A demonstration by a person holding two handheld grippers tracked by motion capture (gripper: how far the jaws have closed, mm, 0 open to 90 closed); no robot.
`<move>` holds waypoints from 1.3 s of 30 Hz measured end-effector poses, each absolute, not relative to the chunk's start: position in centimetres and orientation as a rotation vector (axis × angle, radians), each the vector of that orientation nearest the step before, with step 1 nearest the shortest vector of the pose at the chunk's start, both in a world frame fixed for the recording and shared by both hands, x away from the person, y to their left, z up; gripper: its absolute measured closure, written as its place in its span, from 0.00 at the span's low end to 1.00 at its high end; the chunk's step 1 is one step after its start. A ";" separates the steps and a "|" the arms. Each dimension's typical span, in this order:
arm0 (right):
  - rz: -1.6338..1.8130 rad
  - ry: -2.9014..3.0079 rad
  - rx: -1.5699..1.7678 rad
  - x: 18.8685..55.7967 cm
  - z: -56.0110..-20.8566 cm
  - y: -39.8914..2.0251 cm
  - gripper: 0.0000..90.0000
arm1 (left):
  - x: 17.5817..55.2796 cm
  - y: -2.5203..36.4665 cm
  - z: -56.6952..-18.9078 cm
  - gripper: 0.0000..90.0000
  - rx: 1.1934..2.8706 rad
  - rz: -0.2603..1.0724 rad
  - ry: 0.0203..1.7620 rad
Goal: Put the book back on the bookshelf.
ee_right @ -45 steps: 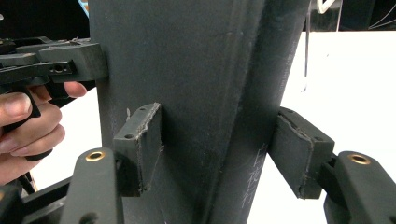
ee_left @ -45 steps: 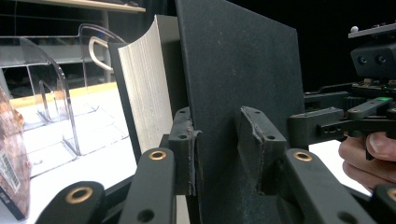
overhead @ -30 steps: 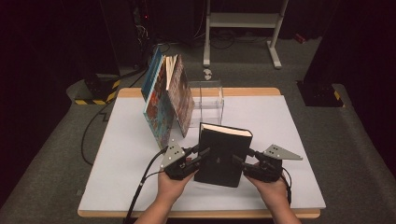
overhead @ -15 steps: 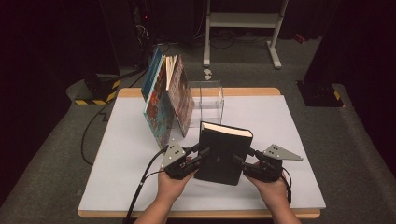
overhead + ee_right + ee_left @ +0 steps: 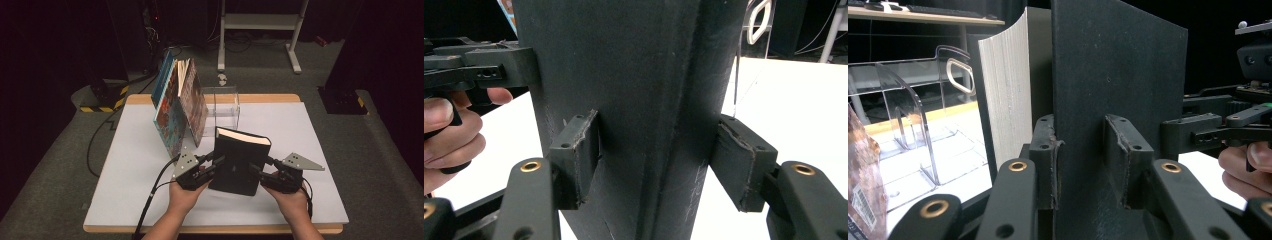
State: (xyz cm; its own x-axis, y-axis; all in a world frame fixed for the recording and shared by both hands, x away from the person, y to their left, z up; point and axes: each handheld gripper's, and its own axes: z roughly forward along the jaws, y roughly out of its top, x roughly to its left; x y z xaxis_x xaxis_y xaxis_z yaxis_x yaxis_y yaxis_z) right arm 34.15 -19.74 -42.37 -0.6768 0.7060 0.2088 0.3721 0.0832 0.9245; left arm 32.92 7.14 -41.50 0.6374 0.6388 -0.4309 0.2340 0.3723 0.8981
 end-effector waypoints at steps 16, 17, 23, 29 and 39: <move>1.602 2.056 1.049 36.7 -41.4 -19.5 0.42 | 35.7 7.2 -40.9 0.74 1.198 0.346 0.849; 1.601 2.055 1.048 37.0 -41.3 -19.5 0.42 | 36.0 7.2 -41.0 0.74 1.194 0.346 0.846; 1.579 2.048 1.046 38.4 -41.5 -19.3 0.42 | 37.5 7.3 -41.3 0.74 1.202 0.360 0.842; 1.556 2.045 1.035 38.9 -42.0 -19.2 0.42 | 38.2 7.2 -42.1 0.74 1.199 0.356 0.843; 1.529 2.018 1.024 38.1 -42.7 -19.2 0.40 | 37.5 7.0 -42.9 0.72 1.236 0.398 0.821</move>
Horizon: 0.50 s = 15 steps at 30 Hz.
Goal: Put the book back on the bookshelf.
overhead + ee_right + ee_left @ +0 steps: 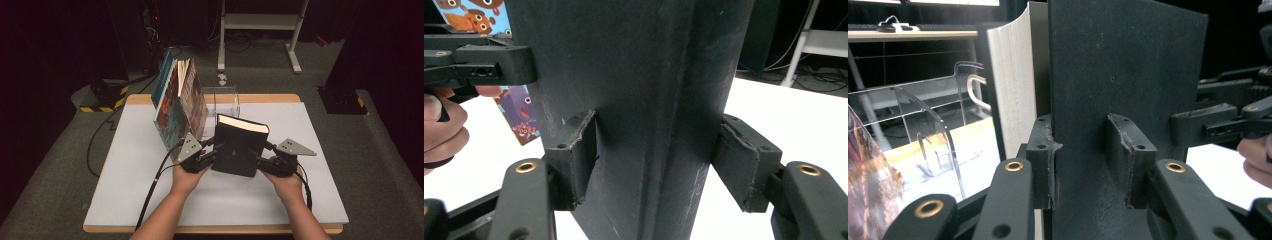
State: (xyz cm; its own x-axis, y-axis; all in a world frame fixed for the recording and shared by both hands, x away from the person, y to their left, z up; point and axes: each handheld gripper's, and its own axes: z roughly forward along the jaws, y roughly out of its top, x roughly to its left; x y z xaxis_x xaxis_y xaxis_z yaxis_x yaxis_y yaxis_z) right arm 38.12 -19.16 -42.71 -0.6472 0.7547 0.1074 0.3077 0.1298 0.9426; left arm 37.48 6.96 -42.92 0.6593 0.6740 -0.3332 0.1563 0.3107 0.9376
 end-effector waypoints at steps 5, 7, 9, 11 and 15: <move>1.526 2.006 1.007 37.4 -42.8 -19.0 0.40 | 36.9 7.3 -43.3 0.71 1.232 0.404 0.825; 1.533 2.005 1.009 37.3 -42.8 -19.0 0.40 | 36.9 7.5 -43.5 0.70 1.237 0.415 0.835; 1.535 2.002 1.009 37.1 -42.9 -19.0 0.40 | 36.7 7.7 -43.7 0.69 1.231 0.414 0.842; 1.546 2.000 1.009 36.9 -42.9 -19.0 0.40 | 36.6 7.9 -43.8 0.69 1.230 0.423 0.839; 1.562 1.997 1.007 36.7 -43.0 -19.0 0.40 | 36.1 7.9 -43.8 0.66 1.234 0.448 0.826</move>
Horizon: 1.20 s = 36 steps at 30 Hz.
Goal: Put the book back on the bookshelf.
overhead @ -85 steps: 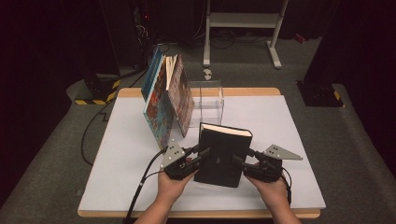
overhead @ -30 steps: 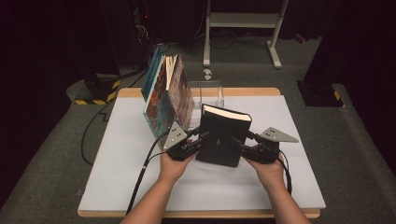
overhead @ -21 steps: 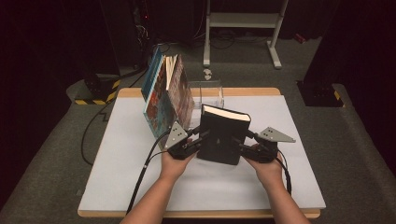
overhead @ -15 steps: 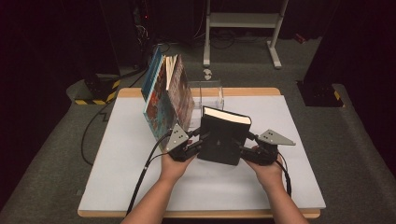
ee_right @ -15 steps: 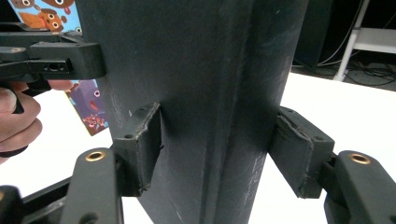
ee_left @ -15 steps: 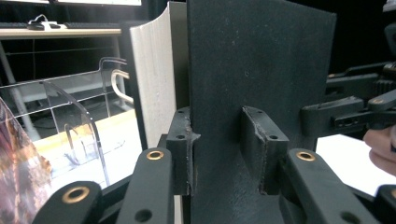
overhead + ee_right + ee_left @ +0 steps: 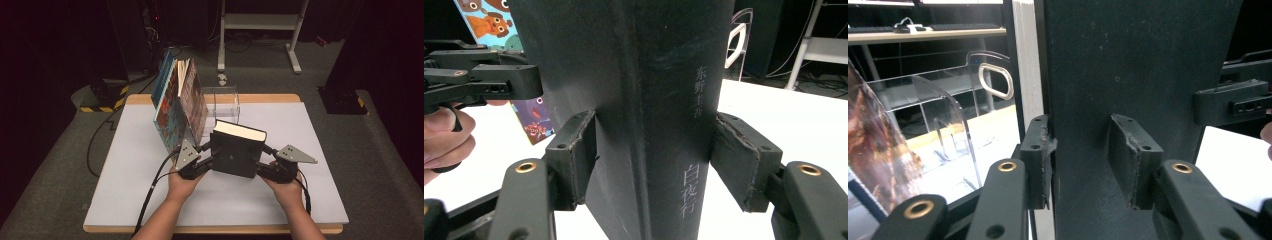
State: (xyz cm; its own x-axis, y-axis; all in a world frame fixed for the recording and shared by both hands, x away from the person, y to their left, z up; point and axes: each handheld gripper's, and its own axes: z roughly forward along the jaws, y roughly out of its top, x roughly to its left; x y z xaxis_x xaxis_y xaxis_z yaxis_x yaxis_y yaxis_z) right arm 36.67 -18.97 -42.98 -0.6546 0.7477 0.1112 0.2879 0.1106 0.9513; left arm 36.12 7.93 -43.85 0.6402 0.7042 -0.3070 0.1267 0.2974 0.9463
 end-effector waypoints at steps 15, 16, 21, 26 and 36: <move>1.550 2.020 0.972 35.9 -42.9 -18.7 0.36 | 33.6 11.4 -45.6 0.52 1.282 0.533 0.883; 1.549 2.021 0.967 35.9 -43.0 -18.7 0.35 | 33.4 12.0 -45.8 0.52 1.283 0.535 0.898; 1.553 2.042 0.970 36.1 -43.0 -18.6 0.31 | 32.9 14.3 -46.5 0.48 1.295 0.564 0.960; 1.568 2.055 0.968 36.4 -42.9 -18.6 0.29 | 32.4 17.0 -47.1 0.45 1.276 0.577 1.050; 1.569 2.081 0.918 37.3 -41.8 -18.0 0.29 | 32.8 19.9 -48.5 0.43 1.235 0.584 1.163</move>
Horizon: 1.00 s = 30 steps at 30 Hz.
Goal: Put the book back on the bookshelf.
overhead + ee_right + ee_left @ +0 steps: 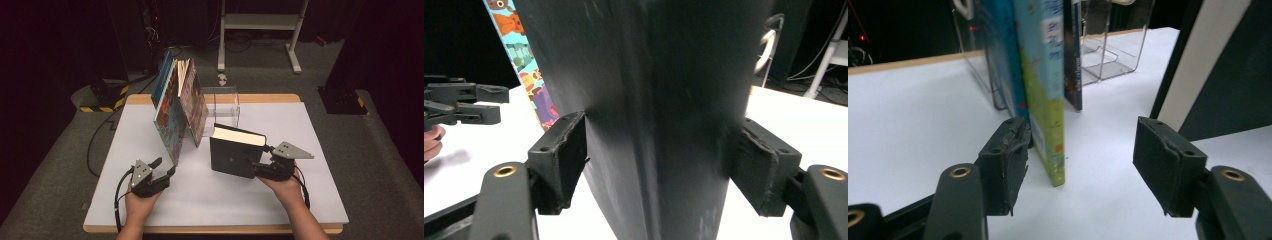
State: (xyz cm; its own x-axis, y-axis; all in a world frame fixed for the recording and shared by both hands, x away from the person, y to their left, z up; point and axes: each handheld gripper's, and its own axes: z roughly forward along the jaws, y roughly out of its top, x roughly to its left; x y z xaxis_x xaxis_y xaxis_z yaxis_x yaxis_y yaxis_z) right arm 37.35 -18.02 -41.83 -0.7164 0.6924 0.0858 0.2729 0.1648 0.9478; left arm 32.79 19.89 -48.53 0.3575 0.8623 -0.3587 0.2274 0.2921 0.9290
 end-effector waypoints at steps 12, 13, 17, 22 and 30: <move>1.606 2.129 0.853 38.5 -40.9 -17.5 0.28 | 33.0 20.3 -48.8 0.43 1.220 0.571 1.183; 1.603 2.138 0.842 38.5 -40.8 -17.5 0.29 | 33.0 20.3 -48.8 0.43 1.216 0.568 1.185; 1.598 2.154 0.814 38.5 -40.7 -17.8 0.37 | 33.1 20.3 -48.9 0.43 1.214 0.569 1.188; 1.636 2.142 0.786 37.6 -41.0 -18.2 0.58 | 33.2 20.4 -48.9 0.43 1.214 0.565 1.188; 1.615 2.124 0.727 36.3 -41.2 -17.5 0.60 | 33.1 20.5 -48.9 0.44 1.207 0.559 1.194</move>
State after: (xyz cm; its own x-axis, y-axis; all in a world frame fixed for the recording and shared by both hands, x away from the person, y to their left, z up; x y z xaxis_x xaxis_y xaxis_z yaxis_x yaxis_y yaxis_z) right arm 36.27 -17.54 -41.21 -0.7965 0.6044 0.0142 0.1752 0.2083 0.9622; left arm 33.12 20.47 -48.88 0.3392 0.8534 -0.3958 0.2422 0.3274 0.9133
